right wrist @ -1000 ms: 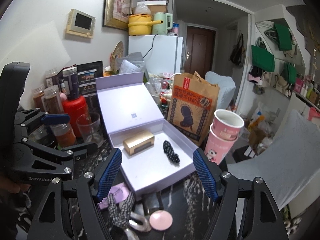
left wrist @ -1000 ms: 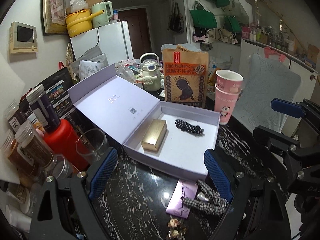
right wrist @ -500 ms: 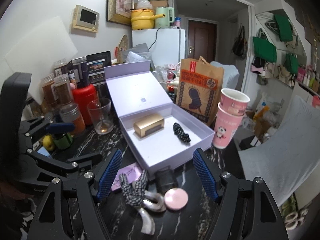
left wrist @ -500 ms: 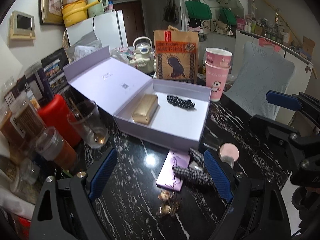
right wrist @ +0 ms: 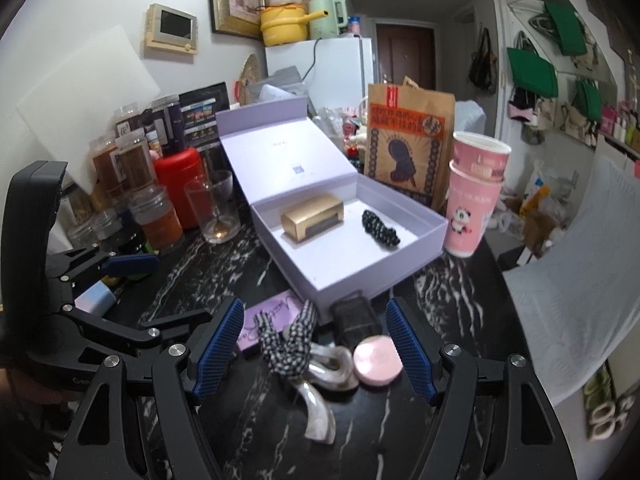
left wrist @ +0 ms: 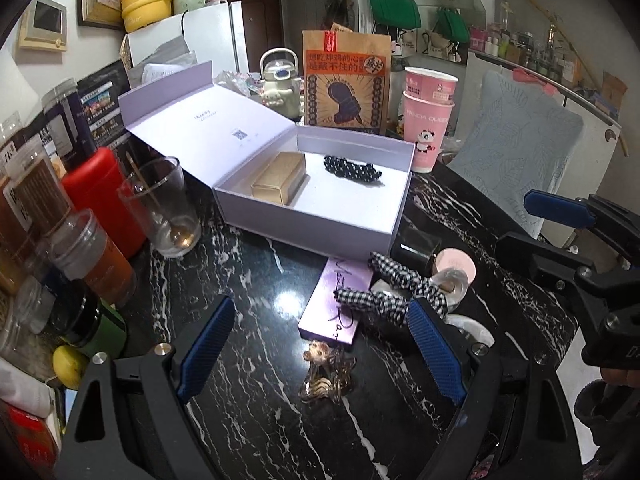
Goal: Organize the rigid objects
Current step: 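Withdraw both tools from the box toward the remaining items on the table, then grasp the gingham scrunchie with the right tool while the left tool grasps the gold hair clip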
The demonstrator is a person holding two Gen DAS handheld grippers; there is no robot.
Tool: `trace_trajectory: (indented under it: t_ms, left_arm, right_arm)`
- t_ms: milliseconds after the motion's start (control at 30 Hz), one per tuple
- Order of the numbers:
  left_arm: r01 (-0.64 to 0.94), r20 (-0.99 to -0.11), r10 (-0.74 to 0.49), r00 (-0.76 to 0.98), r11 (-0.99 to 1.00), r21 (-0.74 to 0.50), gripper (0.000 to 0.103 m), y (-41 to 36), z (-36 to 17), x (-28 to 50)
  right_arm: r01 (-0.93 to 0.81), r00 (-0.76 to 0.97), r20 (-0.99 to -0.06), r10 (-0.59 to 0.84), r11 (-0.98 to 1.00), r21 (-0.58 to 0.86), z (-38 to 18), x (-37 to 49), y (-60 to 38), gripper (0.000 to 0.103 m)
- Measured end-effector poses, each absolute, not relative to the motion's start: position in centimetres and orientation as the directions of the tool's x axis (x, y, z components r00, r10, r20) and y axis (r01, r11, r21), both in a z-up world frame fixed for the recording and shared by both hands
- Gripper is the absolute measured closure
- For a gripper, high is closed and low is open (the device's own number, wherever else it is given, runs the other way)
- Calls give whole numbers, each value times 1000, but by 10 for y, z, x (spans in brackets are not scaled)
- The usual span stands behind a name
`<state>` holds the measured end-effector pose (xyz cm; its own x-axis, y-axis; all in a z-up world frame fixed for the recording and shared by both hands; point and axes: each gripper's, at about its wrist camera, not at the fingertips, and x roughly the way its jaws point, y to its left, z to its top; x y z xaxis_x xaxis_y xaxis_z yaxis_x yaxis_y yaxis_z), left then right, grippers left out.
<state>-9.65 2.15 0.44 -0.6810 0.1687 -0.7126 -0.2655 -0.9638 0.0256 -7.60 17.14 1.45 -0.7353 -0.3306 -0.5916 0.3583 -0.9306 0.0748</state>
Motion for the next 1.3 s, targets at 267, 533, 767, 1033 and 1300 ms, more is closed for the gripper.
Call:
trace_trajectory:
  t_ms: [267, 533, 767, 1033, 1300]
  left_arm:
    - [-269, -747, 193, -636, -963, -21, 14, 17, -21, -98]
    - [-260, -777, 199, -598, -964, -46, 14, 12, -45, -100]
    - [-262, -795, 204, -571, -963, -59, 14, 10, -63, -102]
    - [-265, -821, 209, -531, -961, -74, 31, 11, -84, -106]
    - [-265, -799, 204, -566, -962, -58, 68, 8, -83, -105]
  right_arm:
    - [351, -714, -619, -327, -932, 88, -9, -75, 176, 29]
    - [336, -686, -648, -331, -934, 122, -34, -77, 180, 29]
    - [330, -677, -656, -334, -934, 136, -47, -79, 183, 29]
    - [333, -668, -667, -329, -934, 127, -55, -82, 185, 29]
    - [378, -657, -660, -364, -917, 129, -56, -89, 172, 29]
